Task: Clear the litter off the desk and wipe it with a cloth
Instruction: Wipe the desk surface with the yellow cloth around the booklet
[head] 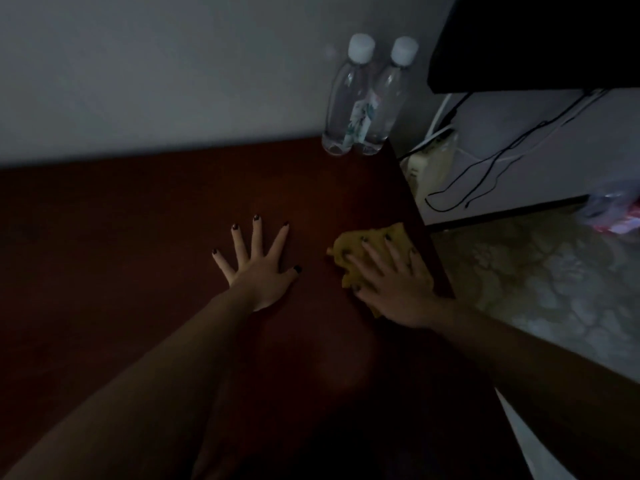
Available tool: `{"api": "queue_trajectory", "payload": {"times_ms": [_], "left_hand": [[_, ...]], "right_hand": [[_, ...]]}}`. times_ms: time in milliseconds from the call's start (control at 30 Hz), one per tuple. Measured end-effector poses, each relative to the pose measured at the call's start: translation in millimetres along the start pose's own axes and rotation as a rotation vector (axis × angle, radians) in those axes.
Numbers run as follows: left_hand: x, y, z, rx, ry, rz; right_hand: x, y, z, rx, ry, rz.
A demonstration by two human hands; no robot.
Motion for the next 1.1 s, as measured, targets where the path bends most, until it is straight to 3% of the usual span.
{"api": "queue_trajectory", "payload": {"times_ms": [100, 200, 267, 333, 500, 600, 733, 833, 933, 1100], "left_hand": [[-1, -5, -14, -0.080, 0.004, -0.022], [10, 0, -43, -0.174, 0.009, -0.059], [25, 17, -74, -0.293, 0.072, -0.029], [44, 44, -109, -0.407, 0.168, 0.039], [96, 109, -169, -0.583, 0.335, 0.096], [127, 128, -182, -0.658, 0.418, 0.067], [150, 133, -178, -0.697, 0.504, 0.029], [150, 136, -172, -0.673, 0.578, 0.054], [150, 144, -162, -0.699, 0.513, 0.096], [125, 123, -167, -0.814, 0.589, 0.008]], "right_hand": [[-37, -19, 12, 0.040, -0.072, -0.157], [-33, -19, -22, 0.397, -0.065, -0.105], [-11, -3, -54, 0.706, 0.012, 0.047], [16, 19, -87, 0.839, 0.151, 0.164], [93, 41, -145, 1.036, 0.351, 0.152], [130, 49, -157, 1.074, 0.486, 0.124], [151, 81, -166, 1.141, 0.759, 0.255], [161, 93, -162, 1.219, 0.766, 0.313], [169, 84, -173, 1.195, 0.762, 0.226], [151, 57, -174, 1.153, 0.929, 0.244]]}}
Point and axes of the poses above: each hand's wrist, its own x-axis towards the middle knuckle, its own z-axis out of the palm, y = z × x, the point moved 10 cm from there along x, towards the middle knuckle, and after that the axes turned 11 degrees about y, right-handed, at the moved point
